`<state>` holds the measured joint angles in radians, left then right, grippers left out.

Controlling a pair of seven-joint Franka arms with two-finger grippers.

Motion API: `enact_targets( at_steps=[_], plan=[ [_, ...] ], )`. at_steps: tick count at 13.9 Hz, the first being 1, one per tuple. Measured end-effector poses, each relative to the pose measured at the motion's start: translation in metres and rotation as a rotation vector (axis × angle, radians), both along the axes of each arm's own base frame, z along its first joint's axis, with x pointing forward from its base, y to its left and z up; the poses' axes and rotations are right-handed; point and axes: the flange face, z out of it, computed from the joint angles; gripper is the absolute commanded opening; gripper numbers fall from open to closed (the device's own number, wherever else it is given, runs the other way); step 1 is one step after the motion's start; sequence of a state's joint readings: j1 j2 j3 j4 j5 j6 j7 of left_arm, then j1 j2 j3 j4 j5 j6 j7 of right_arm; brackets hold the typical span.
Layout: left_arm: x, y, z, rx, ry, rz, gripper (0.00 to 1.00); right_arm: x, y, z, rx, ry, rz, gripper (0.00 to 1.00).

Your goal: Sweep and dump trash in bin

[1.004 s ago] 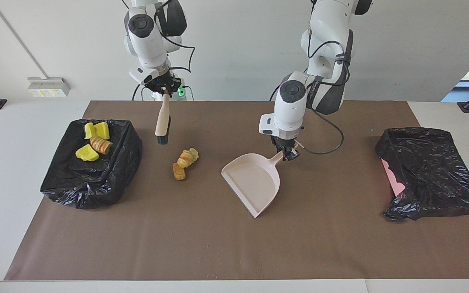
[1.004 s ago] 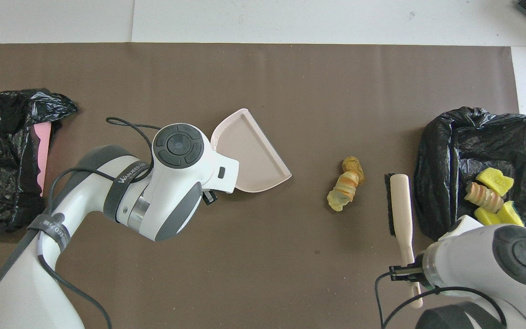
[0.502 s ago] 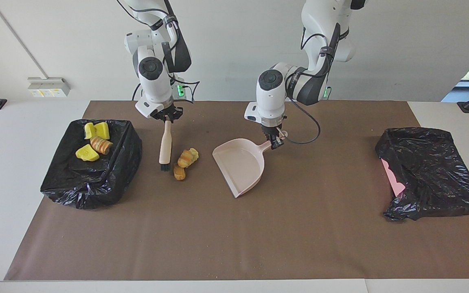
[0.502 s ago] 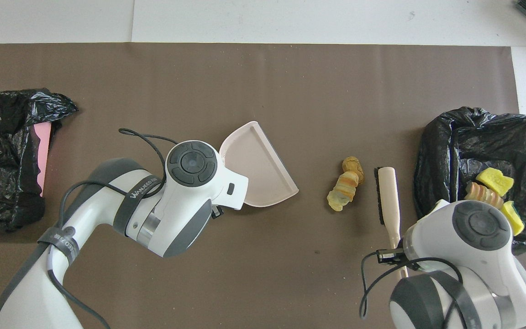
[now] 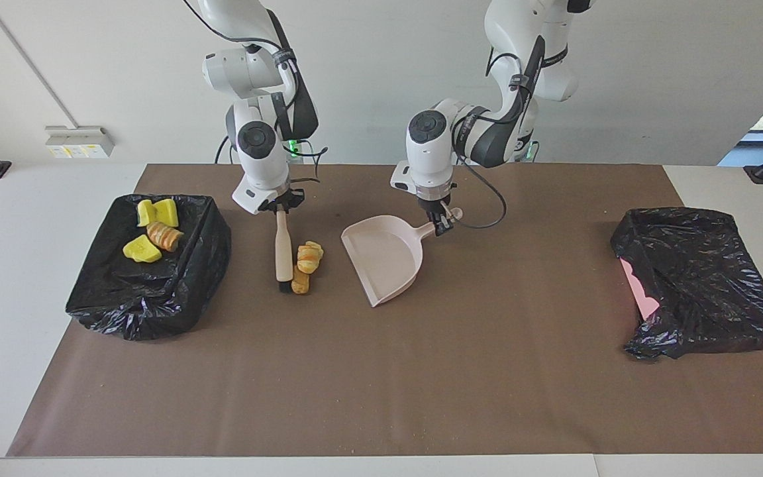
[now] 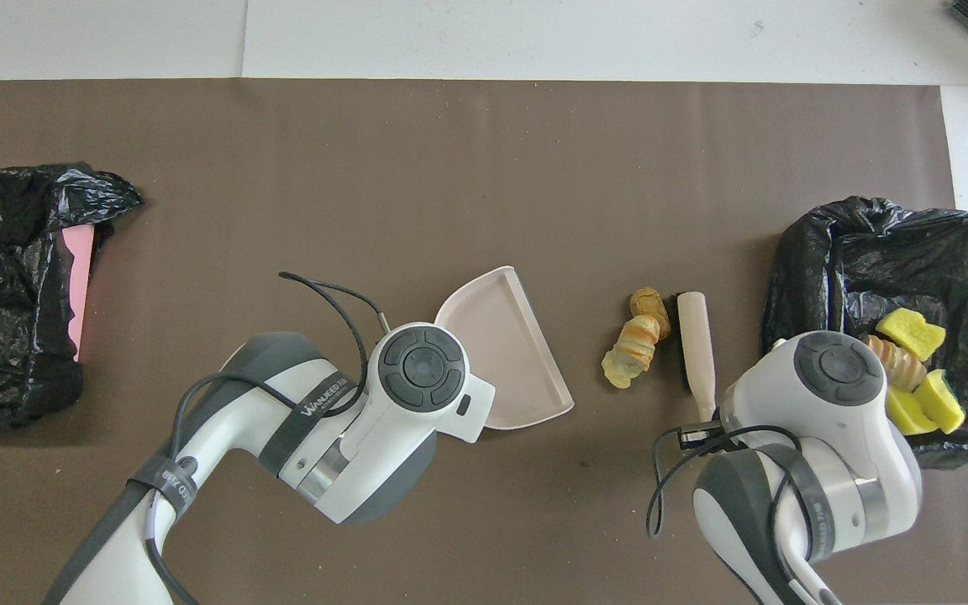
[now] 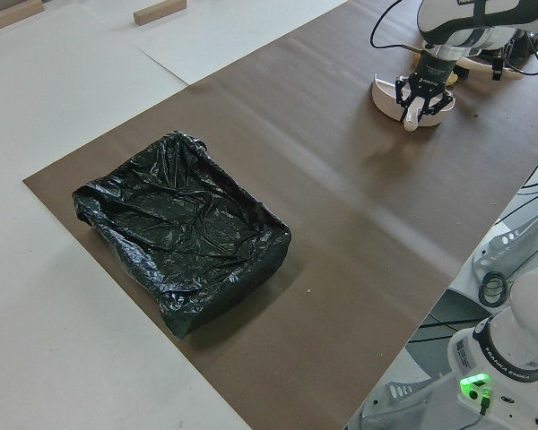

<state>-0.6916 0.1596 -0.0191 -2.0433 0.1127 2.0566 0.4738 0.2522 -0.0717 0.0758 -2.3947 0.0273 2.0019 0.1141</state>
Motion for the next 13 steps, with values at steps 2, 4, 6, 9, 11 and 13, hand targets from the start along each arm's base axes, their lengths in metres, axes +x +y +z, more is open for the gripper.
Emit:
enact_targets(
  at_steps=[2,4,6,9,11,13],
  plan=[
    [0.0,0.0,0.0,0.0,-0.001,0.003,0.0,-0.014,0.039,0.004,0.086,0.052,0.021,0.0],
    [0.0,0.001,-0.002,-0.003,-0.004,0.005,0.0,-0.027,0.071,0.008,0.168,0.086,0.021,0.0],
    [-0.001,0.003,-0.005,-0.007,-0.008,0.006,0.0,-0.032,0.089,0.013,0.244,0.108,-0.017,0.0],
    [0.002,0.007,-0.007,-0.028,-0.029,0.012,0.0,-0.03,0.104,0.027,0.331,0.125,-0.046,0.0],
    [0.006,0.012,-0.009,-0.043,-0.043,0.019,0.0,-0.026,0.107,0.044,0.343,0.157,-0.036,0.0],
    [0.012,0.019,-0.009,-0.052,-0.05,0.009,0.0,-0.02,0.096,0.067,0.339,0.182,-0.029,0.0]
  ],
)
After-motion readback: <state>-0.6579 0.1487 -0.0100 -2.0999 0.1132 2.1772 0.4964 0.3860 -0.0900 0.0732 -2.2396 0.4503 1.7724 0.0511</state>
